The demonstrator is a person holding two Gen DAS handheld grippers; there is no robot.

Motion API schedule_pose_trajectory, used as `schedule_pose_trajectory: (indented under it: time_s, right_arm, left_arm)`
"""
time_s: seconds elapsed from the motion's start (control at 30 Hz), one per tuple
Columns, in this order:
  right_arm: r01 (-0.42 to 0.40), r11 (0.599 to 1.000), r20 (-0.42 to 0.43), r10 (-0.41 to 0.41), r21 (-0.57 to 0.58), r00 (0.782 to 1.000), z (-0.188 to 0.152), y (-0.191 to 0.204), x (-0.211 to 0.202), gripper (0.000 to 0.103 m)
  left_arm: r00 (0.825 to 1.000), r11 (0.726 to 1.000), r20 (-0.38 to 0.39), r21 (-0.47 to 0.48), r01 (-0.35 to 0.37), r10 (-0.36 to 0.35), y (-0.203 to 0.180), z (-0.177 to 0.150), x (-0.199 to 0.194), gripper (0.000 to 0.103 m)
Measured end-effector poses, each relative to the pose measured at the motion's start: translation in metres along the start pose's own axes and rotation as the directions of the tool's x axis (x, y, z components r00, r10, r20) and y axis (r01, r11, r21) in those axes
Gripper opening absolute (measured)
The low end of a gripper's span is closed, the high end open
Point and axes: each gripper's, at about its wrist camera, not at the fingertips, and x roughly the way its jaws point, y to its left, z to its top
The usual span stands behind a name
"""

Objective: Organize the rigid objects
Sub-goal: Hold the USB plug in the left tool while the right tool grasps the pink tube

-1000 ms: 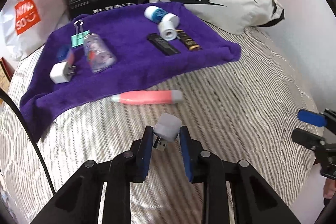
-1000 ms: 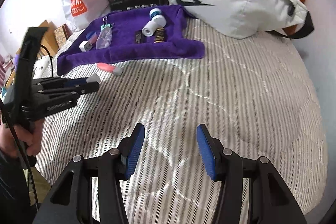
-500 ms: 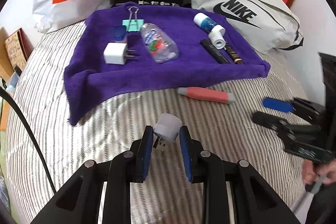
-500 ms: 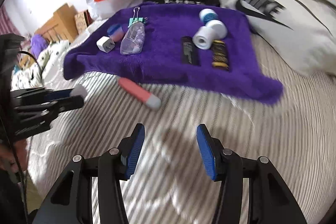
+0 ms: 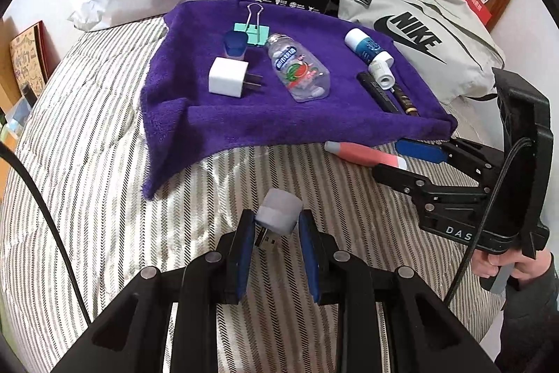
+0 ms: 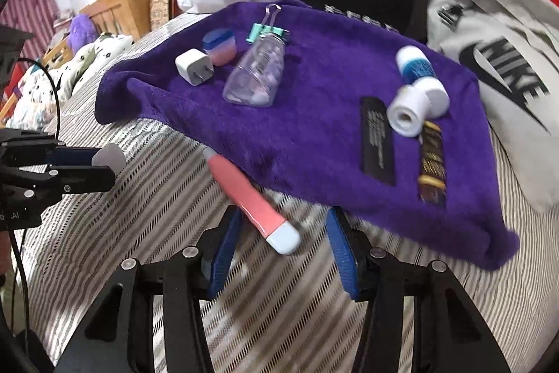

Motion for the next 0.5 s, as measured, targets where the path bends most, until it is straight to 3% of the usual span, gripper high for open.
schedule_pose_trajectory:
  time_s: [0.03,0.23,0.3,0.4,0.5]
  right_arm:
    - [-0.012,1.000,0.003,0.012,-0.009,1.000,0.002,0.001,0.001,0.036]
    - [-0.071,0.997,-0.073,0.069,-0.024,0.995,-0.005,0.009,-0.009,0.023]
    - [-0.116,0.992,-0.101,0.111,-0.047,0.989,-0.009,0.016,-0.013,0.023]
    - [-0.090,0.992,-0.095,0.081,-0.093,0.992,-0.007,0.022,-0.010,0.023]
    - [-0.098,0.993,-0.082,0.093,-0.067,0.992,0.003,0.019,-0.003,0.024]
  left_arm:
    - [1.000,1.000,0.001,-0.002,0.002,-0.002,0.001,0.001,0.000,0.025]
    - [1.000,1.000,0.005,-0.011,-0.006,0.006,0.005,0.002,-0.003,0.025]
    - [1.000,1.000,0.003,-0.012,-0.009,0.009,0.007,0.001,-0.002,0.025]
    - [1.000,1.000,-0.004,-0.011,-0.009,0.009,0.008,0.000,0.000,0.025]
    - [1.000,1.000,-0.004,-0.017,-0.006,0.006,0.008,0.001,0.001,0.025]
